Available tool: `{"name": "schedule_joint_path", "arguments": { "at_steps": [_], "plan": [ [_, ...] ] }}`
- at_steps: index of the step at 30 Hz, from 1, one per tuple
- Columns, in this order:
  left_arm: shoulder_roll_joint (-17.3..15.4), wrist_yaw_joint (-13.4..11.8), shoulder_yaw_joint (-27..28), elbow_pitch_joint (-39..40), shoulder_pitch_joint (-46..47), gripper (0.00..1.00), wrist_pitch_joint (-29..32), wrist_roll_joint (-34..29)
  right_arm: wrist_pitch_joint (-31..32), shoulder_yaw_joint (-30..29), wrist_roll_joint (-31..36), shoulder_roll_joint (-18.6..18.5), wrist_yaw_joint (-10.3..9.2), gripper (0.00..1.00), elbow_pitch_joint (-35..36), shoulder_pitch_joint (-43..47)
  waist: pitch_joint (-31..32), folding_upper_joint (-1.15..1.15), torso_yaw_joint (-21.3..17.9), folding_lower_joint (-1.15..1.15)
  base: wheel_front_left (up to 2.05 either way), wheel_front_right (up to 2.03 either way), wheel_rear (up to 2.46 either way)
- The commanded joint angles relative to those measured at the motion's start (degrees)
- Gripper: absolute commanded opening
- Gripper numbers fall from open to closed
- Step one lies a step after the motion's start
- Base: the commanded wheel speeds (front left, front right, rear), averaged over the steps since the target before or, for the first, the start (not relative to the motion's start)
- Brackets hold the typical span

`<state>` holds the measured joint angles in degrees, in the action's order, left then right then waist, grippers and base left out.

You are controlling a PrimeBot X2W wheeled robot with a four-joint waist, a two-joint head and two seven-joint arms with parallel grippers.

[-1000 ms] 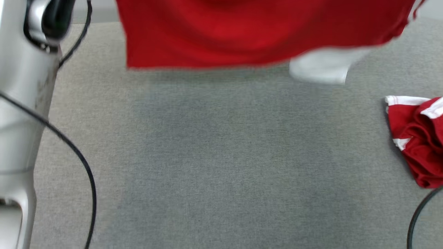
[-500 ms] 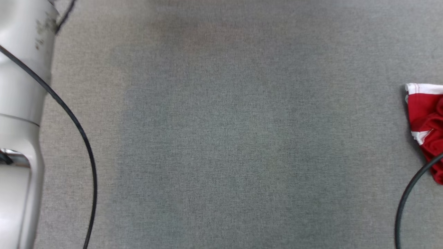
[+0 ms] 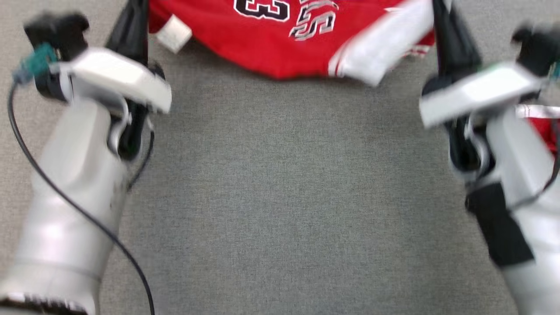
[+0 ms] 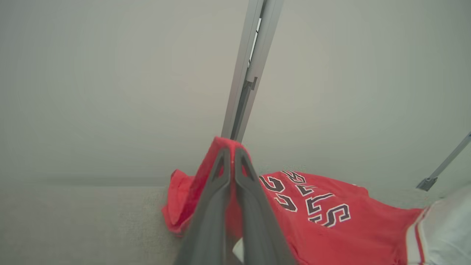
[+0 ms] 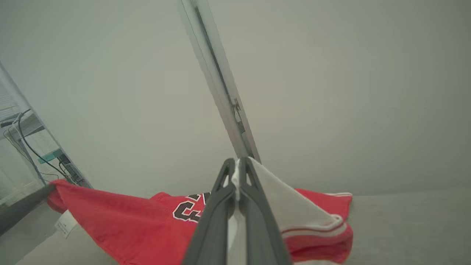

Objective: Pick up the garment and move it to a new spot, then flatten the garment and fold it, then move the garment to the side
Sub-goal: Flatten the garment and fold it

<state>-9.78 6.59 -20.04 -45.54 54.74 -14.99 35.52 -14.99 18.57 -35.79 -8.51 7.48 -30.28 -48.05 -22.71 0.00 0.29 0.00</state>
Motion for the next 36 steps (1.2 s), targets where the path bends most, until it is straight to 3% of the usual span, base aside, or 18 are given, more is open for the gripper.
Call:
{"name": "schedule_joint_path", "arguments": {
  "at_steps": [1, 5, 14, 27, 36],
  "plan": [
    [-0.5, -1.2, 0.8, 4.5, -6.6, 0.0, -0.2, -2.3, -0.3, -0.2, -1.8, -1.0, 0.04, 0.0, 3.9, 8.0, 1.6, 0.0, 0.3, 0.0, 0.0, 0.0, 0.0],
    [-1.4, -1.4, 1.2, 11.5, -17.1, 0.0, -0.2, -3.2, 1.1, -1.4, -2.9, -2.4, 0.04, 0.0, 10.2, 21.3, 3.7, 0.0, 0.2, 0.0, 0.0, 0.0, 0.0],
    [-5.4, -4.9, 2.2, 24.2, -35.0, 0.0, 2.8, -1.2, 7.4, -6.8, -0.1, 0.7, 0.04, 0.0, 22.5, 40.2, 8.4, 0.0, -1.2, 0.0, 0.0, 0.0, 0.0],
    [-10.7, -17.1, 5.5, 51.3, -60.9, 0.0, 15.8, 3.5, 23.2, -13.7, 5.9, 4.9, 0.04, 0.0, 40.3, 62.0, 14.4, 0.0, -2.6, 0.0, 0.0, 0.0, 0.0],
    [-13.7, -23.2, 7.2, 61.3, -69.4, 0.0, 23.2, 4.9, 29.9, -14.0, 4.7, 5.5, 0.04, 0.0, 46.3, 70.4, 14.6, 0.0, -3.1, 0.0, 0.0, 0.0, 0.0]
  ]
}}
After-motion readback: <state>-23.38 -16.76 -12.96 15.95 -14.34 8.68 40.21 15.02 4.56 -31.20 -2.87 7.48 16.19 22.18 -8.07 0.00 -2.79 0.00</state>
